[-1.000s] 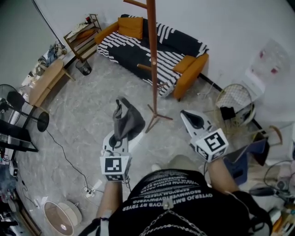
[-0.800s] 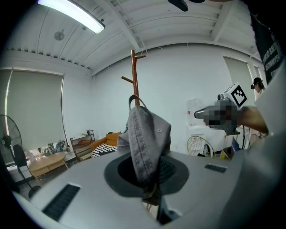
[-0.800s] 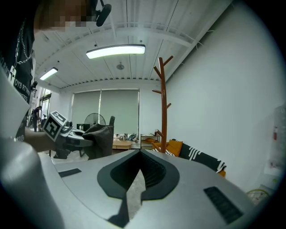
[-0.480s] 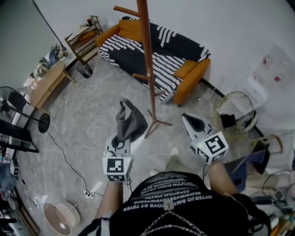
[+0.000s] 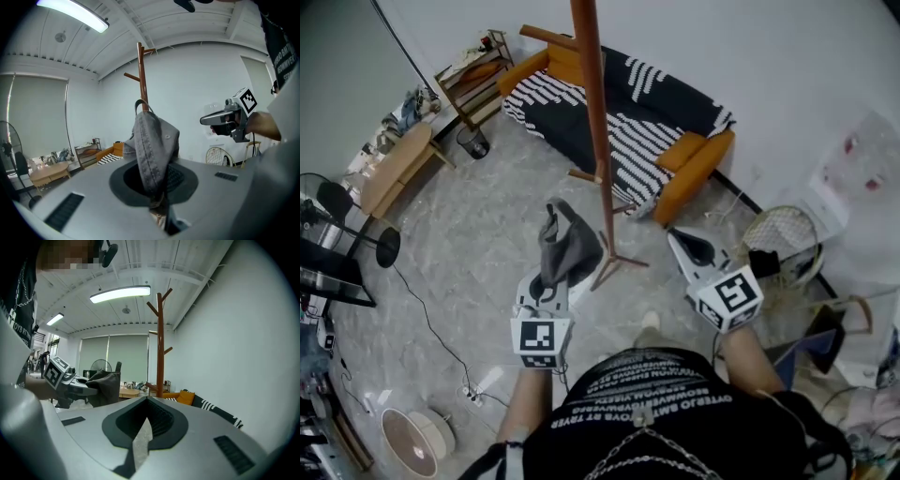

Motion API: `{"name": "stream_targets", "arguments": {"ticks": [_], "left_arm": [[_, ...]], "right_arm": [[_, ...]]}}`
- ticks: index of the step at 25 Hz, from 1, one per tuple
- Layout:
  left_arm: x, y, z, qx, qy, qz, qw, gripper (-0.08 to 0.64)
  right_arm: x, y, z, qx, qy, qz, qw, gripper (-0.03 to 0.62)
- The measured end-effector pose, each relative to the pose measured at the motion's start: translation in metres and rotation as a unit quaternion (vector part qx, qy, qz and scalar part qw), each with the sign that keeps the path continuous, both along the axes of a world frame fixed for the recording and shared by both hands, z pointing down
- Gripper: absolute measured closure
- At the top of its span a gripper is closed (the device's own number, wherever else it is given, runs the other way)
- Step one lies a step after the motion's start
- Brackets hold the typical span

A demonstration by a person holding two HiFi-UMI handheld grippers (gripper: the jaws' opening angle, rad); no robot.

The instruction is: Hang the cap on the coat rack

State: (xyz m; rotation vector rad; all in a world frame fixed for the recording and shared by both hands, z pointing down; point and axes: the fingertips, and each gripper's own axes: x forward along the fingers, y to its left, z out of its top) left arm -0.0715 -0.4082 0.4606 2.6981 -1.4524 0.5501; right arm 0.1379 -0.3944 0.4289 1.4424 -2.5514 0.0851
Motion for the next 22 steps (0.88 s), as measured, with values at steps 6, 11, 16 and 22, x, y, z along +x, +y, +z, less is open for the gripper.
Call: {"name": "stream_targets", "arguments": {"ticks": [6, 11, 16, 22], "left_arm": [[0.034, -0.038, 0.003, 0.0, 0.002, 0.001, 1.0, 0.538], [0.045, -0.049, 0.007, -0.002, 0.001, 0.003, 1.0, 0.538], [0.045, -0.049, 0.007, -0.001, 0.001, 0.008, 1.0, 0.538], [0.047, -0.056, 0.011, -0.003, -0.002, 0.008, 1.0, 0.538]], "right_arm": [[0.016, -0.042, -0.001, -0.001, 0.002, -0.015, 1.0, 0.589], [0.012, -0.056, -0.012, 0.025, 0.016, -0.026, 0.999, 0.589], [-0.004, -0.055, -0.015, 0.019, 0.021, -0.038, 0.999, 0.589], [-0.006, -0.062, -0.019, 0.024, 0.014, -0.044, 0.999, 0.588]]}}
